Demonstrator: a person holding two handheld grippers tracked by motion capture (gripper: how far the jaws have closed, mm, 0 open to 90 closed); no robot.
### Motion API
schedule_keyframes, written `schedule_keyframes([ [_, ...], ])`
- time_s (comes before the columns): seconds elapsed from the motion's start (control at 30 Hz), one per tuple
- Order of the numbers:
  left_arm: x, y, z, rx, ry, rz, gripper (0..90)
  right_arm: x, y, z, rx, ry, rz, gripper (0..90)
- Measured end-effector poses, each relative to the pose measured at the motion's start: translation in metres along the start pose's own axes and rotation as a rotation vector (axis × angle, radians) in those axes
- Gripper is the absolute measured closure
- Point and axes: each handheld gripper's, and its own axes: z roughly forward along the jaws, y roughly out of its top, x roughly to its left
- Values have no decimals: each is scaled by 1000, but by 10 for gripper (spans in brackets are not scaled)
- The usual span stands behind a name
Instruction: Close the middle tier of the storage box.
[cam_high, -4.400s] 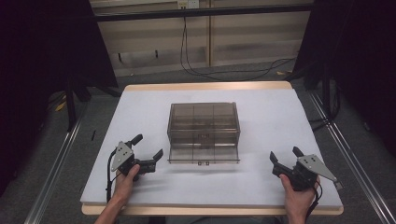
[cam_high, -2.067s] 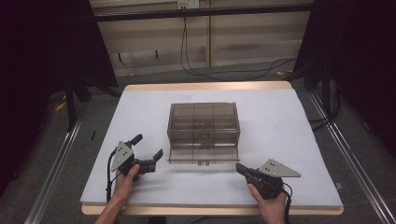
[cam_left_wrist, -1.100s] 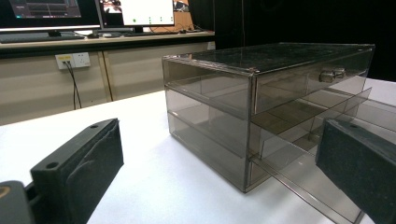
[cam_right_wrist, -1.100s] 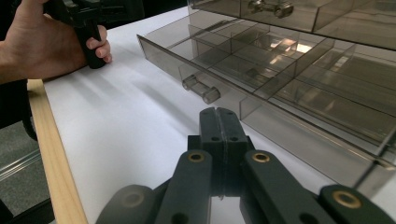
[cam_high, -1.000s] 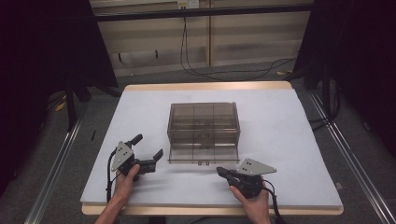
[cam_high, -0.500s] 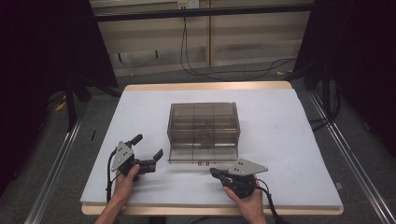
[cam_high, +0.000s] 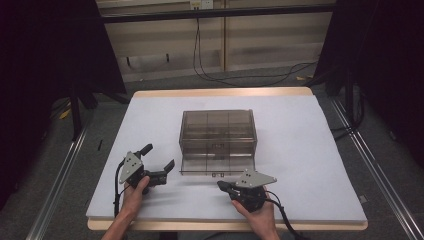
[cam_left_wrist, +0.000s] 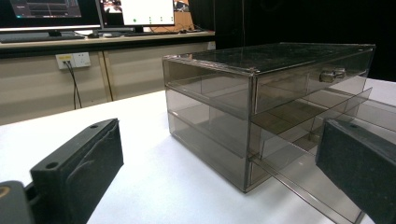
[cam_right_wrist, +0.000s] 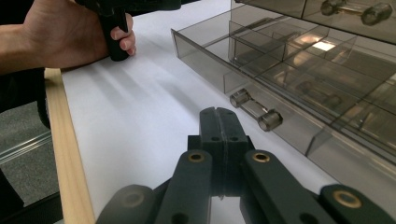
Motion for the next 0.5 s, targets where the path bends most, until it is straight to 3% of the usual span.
schedule_keyframes([
  [0.5, 0, 0, 0, 0, -1, -1, 8, -4, 1, 14, 46, -13, -14, 900],
])
